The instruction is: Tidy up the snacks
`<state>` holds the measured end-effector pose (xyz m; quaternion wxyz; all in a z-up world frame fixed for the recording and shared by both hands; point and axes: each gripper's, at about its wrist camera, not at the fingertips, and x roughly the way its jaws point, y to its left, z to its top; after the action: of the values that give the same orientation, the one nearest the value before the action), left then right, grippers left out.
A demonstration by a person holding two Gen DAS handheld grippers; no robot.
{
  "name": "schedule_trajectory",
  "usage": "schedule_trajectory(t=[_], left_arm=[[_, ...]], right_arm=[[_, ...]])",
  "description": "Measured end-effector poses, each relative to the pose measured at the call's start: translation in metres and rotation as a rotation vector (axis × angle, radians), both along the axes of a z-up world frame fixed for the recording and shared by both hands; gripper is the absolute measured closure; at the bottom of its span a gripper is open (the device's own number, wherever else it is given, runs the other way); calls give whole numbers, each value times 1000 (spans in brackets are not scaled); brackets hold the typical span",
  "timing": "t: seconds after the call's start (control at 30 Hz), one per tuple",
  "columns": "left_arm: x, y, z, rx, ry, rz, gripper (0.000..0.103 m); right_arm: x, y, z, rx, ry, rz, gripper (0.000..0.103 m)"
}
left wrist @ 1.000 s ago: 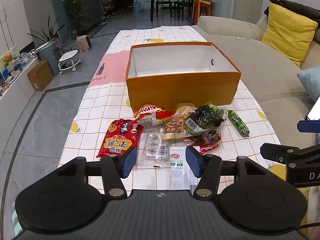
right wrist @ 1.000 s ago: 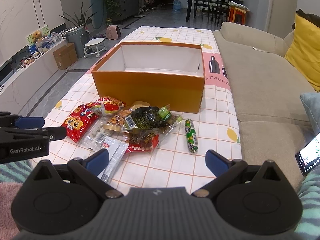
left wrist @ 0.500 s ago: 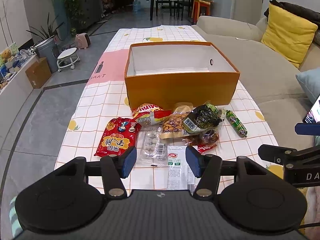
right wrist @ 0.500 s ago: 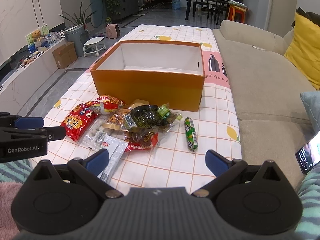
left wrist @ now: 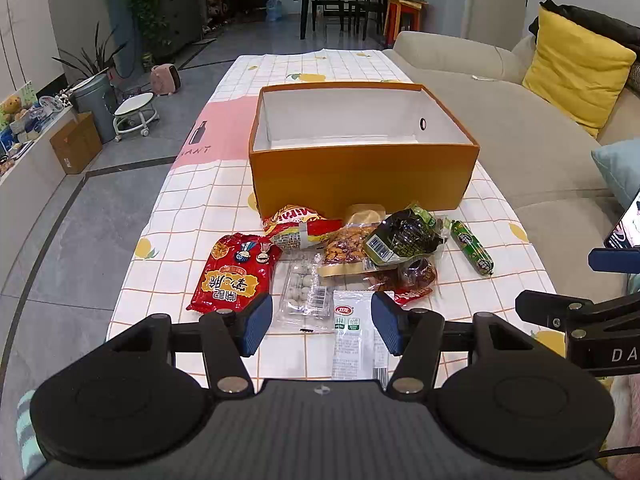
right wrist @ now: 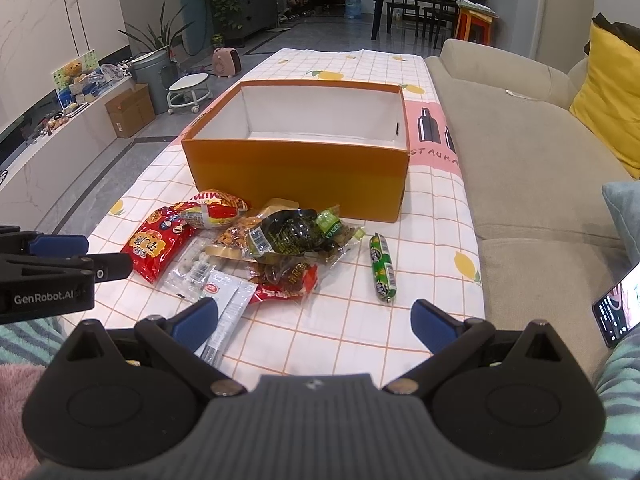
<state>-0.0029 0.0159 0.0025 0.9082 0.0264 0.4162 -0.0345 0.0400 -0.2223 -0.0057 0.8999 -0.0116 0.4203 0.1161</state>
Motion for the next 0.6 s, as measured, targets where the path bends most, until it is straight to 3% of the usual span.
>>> schedule_trajectory(t=[0.6], left_arm=[[5, 1, -4, -10, 22, -19, 36]], right_arm=[[4, -3, -2, 14, 7, -6, 4]])
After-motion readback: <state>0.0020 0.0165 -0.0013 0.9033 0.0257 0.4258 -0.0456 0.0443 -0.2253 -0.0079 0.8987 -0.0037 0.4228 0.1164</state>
